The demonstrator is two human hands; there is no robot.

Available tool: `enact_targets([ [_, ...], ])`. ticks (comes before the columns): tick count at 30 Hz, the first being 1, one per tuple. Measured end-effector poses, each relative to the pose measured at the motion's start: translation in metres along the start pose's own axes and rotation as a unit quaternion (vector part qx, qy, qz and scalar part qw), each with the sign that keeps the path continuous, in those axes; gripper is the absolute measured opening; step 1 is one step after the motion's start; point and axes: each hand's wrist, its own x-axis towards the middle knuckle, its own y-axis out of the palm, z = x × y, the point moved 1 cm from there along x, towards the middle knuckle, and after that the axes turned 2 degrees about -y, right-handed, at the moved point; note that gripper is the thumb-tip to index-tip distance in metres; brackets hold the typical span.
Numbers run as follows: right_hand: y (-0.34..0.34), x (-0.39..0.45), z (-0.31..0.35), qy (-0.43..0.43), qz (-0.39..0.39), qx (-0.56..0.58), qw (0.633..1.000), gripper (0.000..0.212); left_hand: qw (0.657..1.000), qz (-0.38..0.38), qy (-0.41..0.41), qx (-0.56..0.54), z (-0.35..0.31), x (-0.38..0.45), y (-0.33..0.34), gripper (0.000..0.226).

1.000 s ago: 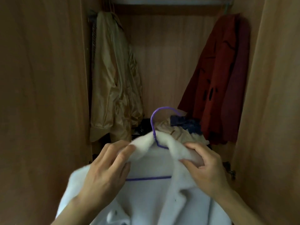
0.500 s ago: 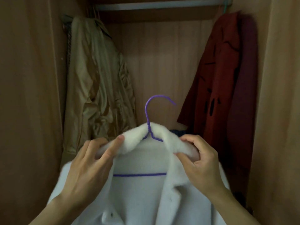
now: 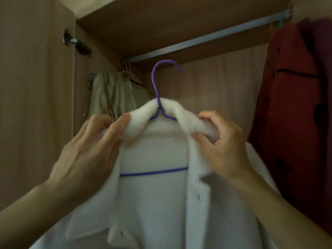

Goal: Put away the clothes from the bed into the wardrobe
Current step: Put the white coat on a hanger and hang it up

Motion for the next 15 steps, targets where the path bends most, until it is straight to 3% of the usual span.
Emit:
enact_targets([
  [6,0.064,0.043,-0.041,0.029,-0.065,0.038,0.997,0.029,0.996,-0.018,0.006,0.086,0.029,0.05,0.028,0.05],
  [15,0.157,0.099,-0.076,0.009,-0.056,0.095,0.994,0.03,0.985,-0.059,0.026,0.163,0.097,0.089,0.054,0.048],
])
